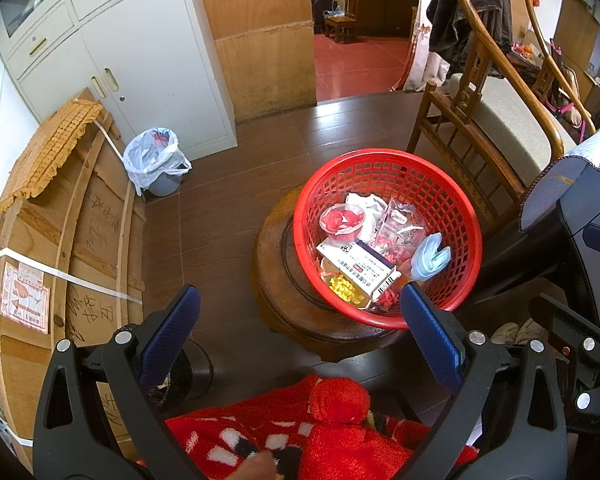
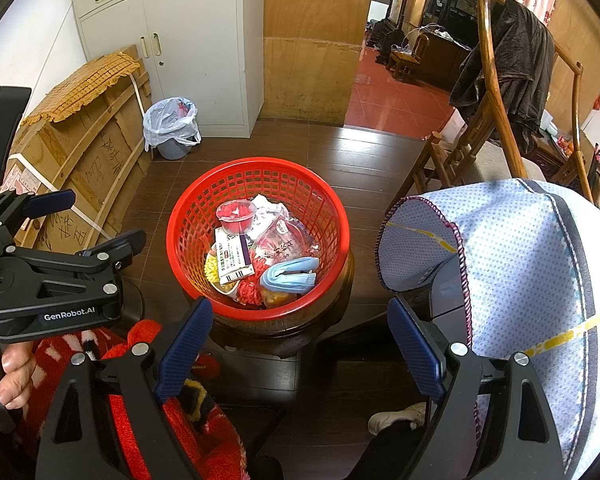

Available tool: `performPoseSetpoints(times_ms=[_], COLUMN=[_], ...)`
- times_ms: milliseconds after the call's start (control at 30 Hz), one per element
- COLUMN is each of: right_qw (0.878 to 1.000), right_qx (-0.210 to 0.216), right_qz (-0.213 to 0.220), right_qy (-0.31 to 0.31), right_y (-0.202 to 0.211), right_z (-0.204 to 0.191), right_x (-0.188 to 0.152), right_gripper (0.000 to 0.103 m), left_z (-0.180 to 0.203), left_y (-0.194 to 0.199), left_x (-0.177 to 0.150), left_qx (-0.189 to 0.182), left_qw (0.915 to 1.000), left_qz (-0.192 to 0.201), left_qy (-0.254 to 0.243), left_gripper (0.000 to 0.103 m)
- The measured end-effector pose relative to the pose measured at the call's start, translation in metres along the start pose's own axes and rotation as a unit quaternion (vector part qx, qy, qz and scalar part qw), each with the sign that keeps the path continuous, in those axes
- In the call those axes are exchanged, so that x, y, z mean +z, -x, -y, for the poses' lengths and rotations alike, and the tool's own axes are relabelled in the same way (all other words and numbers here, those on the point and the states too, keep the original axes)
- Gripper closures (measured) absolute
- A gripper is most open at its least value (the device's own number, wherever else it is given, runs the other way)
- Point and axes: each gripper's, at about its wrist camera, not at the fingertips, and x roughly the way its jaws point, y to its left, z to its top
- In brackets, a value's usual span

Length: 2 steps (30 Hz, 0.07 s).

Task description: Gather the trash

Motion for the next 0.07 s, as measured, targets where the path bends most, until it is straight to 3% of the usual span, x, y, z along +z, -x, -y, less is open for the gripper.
performPoseSetpoints(times_ms=[67], right_qw=[1.0], right_qx=[0.0], right_qz=[0.0], right_qy=[0.0], right_y=[0.0], right_z=[-0.0005], right_x=[0.0001], right_gripper=[0.016], left_z=[-0.0001], left_y=[0.0002], left_x=[-0.0002], left_qx=[-0.001], left_qw=[1.0], left_qz=[0.0], left_qy=[0.0], left_gripper=[0.007])
